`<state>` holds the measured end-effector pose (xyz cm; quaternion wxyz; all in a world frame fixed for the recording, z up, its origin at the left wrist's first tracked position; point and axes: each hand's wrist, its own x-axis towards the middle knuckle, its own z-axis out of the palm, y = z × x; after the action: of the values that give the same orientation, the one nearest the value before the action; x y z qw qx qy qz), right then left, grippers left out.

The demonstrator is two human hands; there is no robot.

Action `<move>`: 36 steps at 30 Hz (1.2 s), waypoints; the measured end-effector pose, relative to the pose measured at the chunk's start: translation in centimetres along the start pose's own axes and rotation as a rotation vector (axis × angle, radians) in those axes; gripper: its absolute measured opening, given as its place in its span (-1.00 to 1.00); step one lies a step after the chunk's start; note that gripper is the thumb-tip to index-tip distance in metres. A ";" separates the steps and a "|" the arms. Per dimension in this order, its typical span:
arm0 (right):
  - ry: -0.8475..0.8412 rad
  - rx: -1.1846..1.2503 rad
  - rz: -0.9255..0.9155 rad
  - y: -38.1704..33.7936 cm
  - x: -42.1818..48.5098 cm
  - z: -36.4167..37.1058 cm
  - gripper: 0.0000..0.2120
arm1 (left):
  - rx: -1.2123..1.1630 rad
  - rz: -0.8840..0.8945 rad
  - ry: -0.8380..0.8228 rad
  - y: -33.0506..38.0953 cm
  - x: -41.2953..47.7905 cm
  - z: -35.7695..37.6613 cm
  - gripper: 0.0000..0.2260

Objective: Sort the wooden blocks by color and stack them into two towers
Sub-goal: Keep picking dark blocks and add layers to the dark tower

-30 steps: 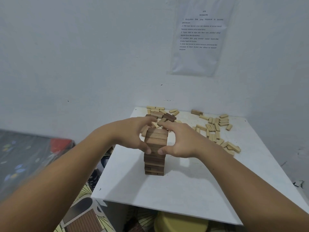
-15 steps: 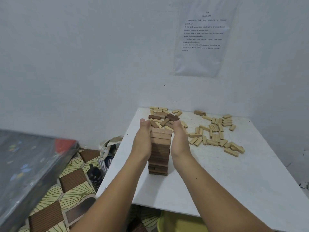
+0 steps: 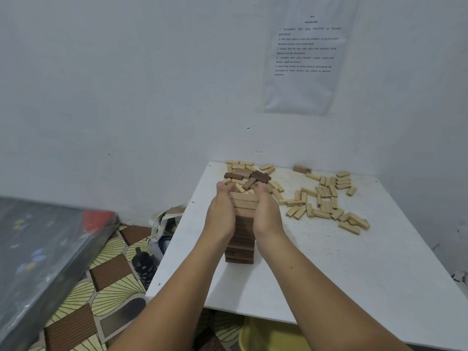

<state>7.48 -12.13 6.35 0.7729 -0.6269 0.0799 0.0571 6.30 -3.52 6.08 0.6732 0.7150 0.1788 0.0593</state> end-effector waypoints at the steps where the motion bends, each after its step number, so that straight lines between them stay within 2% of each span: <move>1: -0.005 -0.001 0.002 -0.1 0.0 -0.1 -0.56 | -0.014 -0.011 0.013 0.1 -0.1 0.0 -0.30; 12: -0.002 0.043 0.020 0.1 0.8 -0.4 -0.67 | -0.044 -0.030 0.029 0.6 -0.6 -0.1 -0.46; 17: -0.014 0.026 0.012 0.2 0.7 -0.4 -0.58 | -0.031 -0.002 0.027 0.8 -0.9 -0.3 -0.51; 21: -0.009 -0.019 -0.033 0.3 0.7 -1.0 -0.48 | -0.039 0.065 0.025 1.2 -1.2 -1.0 -0.45; 24: 0.005 -0.076 -0.061 0.1 0.3 -2.8 -0.46 | -0.046 0.071 0.025 0.9 -2.0 -2.5 -0.57; 27: 0.011 -0.164 -0.116 -0.5 -0.7 -6.0 -0.50 | 0.032 0.148 0.030 0.9 -3.3 -4.1 -0.57; 30: 0.048 -0.201 -0.118 -1.9 -1.4 -9.7 -0.51 | 0.153 0.278 0.067 2.9 -5.9 -4.4 -0.67; 34: 0.078 -0.290 -0.130 -4.3 -2.3 -14.2 -0.51 | 0.305 0.512 0.066 6.6 -10.0 -1.1 -0.65; 36: 0.075 -0.340 -0.142 -5.3 -2.6 -16.3 -0.54 | 0.399 0.660 0.008 7.0 -11.9 1.9 -0.60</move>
<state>5.09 -29.17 8.63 0.6543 -0.7543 0.0536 -0.0083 -2.90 -9.53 14.69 0.4647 0.8509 -0.0502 0.2397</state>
